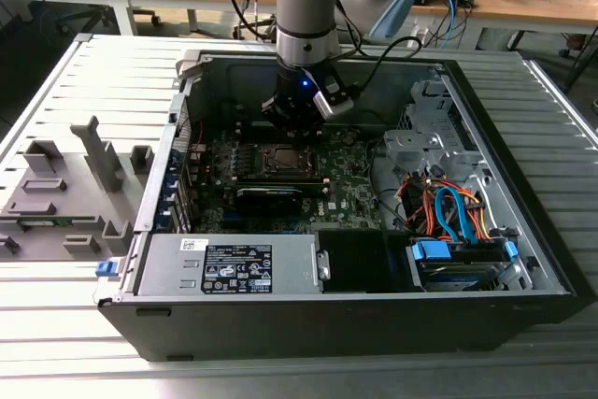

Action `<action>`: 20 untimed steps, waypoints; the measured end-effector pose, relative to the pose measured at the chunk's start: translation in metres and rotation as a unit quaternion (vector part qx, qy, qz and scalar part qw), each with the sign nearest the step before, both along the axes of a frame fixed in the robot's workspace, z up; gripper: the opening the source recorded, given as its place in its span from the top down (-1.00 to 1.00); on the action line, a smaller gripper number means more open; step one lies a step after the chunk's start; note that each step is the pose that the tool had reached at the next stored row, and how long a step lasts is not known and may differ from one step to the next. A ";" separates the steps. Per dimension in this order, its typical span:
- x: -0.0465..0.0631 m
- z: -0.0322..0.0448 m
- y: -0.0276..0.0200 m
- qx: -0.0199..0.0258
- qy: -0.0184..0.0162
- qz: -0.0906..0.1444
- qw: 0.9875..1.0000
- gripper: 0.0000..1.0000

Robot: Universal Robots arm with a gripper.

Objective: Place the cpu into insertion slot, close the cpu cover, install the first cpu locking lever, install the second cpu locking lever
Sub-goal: 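Install the first cpu locking lever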

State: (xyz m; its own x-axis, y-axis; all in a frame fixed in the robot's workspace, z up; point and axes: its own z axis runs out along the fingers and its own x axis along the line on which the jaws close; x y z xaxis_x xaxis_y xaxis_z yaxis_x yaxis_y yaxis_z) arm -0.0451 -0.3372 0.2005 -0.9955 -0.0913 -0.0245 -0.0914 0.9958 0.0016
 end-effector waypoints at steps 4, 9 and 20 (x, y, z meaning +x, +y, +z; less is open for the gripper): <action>0.000 0.0128 0.0003 0.001 0.000 0.000 1.000 0.79; 0.000 0.0207 0.0002 0.001 0.000 0.000 1.000 0.79; 0.000 0.0232 -0.0298 0.001 0.000 0.000 1.000 0.79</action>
State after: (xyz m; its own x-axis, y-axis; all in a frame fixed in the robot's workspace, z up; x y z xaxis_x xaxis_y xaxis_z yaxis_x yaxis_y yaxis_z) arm -0.0451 -0.3670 0.2237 -0.9955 -0.0911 -0.0248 -0.0913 0.9958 0.0041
